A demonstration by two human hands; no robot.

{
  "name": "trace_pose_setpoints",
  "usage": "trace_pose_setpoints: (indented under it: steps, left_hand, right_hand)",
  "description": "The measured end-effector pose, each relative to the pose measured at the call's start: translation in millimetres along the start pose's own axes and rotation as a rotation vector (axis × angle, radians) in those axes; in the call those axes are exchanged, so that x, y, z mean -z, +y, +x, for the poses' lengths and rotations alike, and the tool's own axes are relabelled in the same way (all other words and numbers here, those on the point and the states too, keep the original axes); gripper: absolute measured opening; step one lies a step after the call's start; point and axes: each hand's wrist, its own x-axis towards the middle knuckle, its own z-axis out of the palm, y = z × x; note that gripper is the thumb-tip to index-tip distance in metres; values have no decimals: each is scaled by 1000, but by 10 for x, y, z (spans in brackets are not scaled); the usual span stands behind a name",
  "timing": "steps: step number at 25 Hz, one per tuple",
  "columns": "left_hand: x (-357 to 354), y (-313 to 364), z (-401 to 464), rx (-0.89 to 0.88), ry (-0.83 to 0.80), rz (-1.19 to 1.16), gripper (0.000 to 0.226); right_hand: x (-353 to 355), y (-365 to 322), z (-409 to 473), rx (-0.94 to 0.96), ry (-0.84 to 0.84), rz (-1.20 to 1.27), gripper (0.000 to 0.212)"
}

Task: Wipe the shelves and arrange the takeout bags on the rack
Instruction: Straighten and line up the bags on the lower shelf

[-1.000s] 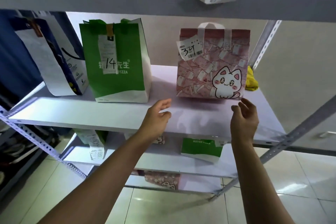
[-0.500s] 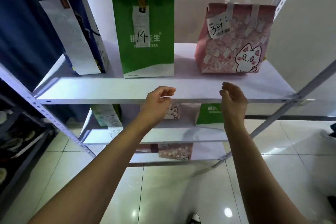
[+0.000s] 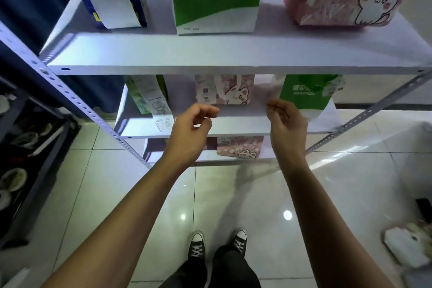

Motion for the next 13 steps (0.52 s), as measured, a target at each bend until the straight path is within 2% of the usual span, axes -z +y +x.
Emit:
trace_pose_setpoints:
  steps: [5,8,13]
  left_hand:
    - [-44,-417,-93,71,58,-53,31]
    - [-126,-654,-57,75,94,-55,32]
    - [-173,-1073,43,100,151,-60,30]
  right_hand:
    - [-104,439,-119,-18,-45,-15,21]
    - [-196,694,-70,10,-113,-70,21]
    - [-523,1032,24,-46,-233,-122,22]
